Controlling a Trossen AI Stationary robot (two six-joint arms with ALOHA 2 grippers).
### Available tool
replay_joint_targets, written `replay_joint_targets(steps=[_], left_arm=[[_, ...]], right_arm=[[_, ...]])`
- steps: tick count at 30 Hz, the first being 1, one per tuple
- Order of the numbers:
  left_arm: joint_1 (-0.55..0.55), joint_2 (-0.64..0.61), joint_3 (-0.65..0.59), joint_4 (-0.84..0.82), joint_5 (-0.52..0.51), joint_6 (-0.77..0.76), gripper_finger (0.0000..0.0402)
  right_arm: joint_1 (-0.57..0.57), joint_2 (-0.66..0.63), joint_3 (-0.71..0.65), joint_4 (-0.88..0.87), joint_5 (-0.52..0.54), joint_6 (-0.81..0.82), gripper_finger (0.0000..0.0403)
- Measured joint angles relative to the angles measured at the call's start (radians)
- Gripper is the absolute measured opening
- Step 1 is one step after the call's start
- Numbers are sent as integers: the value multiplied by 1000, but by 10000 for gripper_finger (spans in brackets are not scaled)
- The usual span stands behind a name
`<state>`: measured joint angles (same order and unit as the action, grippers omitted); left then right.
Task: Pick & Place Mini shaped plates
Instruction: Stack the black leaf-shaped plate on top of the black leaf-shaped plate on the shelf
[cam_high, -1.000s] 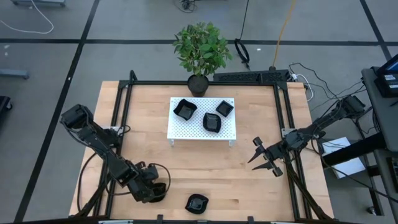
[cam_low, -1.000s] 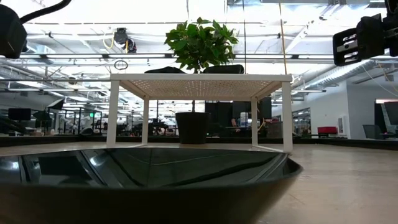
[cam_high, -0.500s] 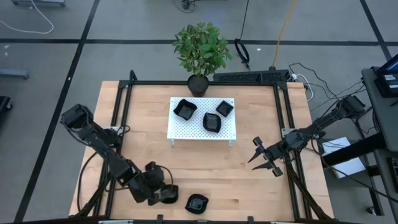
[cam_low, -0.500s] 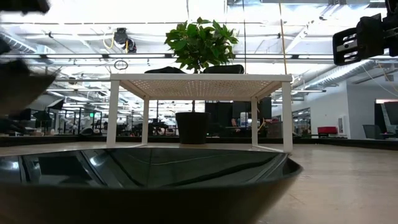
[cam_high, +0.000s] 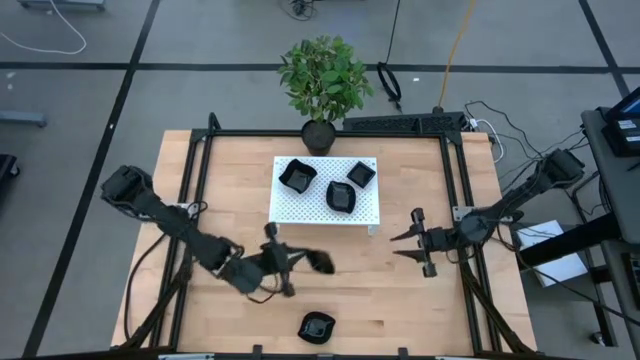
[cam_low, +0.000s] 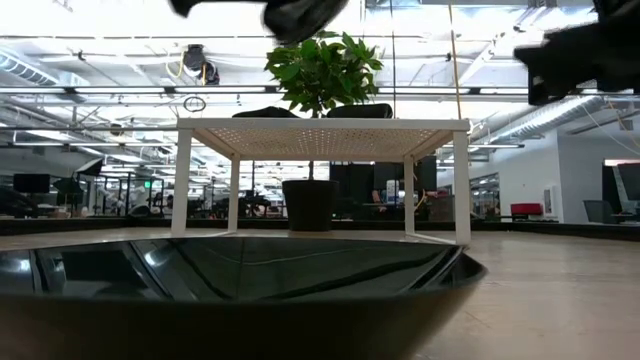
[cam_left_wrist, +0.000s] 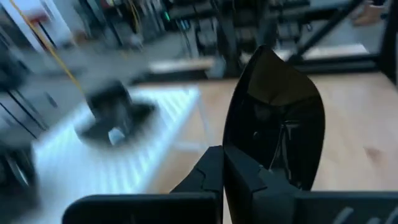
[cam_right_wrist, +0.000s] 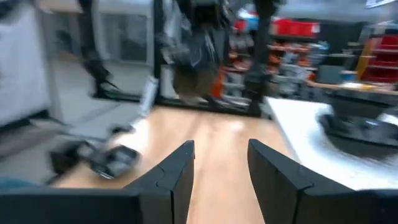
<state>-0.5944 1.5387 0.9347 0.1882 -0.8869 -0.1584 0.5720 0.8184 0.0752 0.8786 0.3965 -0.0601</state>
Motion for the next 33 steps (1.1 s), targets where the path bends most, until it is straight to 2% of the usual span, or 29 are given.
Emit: replay_joint_targets(steps=[7, 12, 16, 21, 25, 27, 31, 33], left_arm=[[120, 49, 27, 294, -93, 459, 1], [215, 91, 49, 381, -117, 622, 1], [286, 133, 60, 454, -107, 639, 1], [349, 162, 60, 544, -66, 530, 1], [366, 164, 61, 608, -5, 586, 1], [371, 164, 61, 624, 2, 632, 1], [378, 164, 61, 625, 5, 674, 1], [378, 164, 61, 625, -1, 688, 1]], right_arm=[[25, 193, 111, 13, 266, -54, 137], [-7, 295, 208, 43, 421, -57, 137], [-41, 336, 247, 38, 433, -41, 137], [-110, 358, 274, 99, 468, -39, 137], [-180, 358, 297, 152, 464, -69, 151], [-214, 358, 310, 150, 429, -81, 165], [-275, 359, 340, 147, 276, -53, 197], [-291, 359, 346, 132, 244, -32, 208]])
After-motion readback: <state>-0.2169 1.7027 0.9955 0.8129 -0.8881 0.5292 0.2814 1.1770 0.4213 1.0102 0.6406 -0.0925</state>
